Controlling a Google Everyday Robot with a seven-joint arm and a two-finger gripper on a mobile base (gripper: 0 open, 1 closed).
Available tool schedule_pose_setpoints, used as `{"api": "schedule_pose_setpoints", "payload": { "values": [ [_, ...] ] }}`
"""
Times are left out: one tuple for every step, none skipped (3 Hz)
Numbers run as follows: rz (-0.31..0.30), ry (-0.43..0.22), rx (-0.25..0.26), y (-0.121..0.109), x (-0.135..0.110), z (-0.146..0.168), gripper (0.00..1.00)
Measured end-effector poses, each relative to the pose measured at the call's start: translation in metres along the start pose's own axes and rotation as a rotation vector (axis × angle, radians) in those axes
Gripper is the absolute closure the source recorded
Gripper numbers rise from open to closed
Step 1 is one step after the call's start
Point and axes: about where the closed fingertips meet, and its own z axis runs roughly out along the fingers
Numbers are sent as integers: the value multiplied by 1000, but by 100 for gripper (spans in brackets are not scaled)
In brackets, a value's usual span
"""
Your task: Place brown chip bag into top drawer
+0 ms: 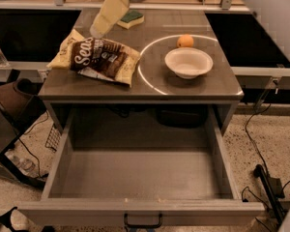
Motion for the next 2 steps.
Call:
{"api": "schedule_pose_setpoints", "payload": {
  "values": [
    [-4, 35, -41, 11, 18, 53, 0],
    [-15, 52, -70, 13, 32, 101, 0]
  ]
}}
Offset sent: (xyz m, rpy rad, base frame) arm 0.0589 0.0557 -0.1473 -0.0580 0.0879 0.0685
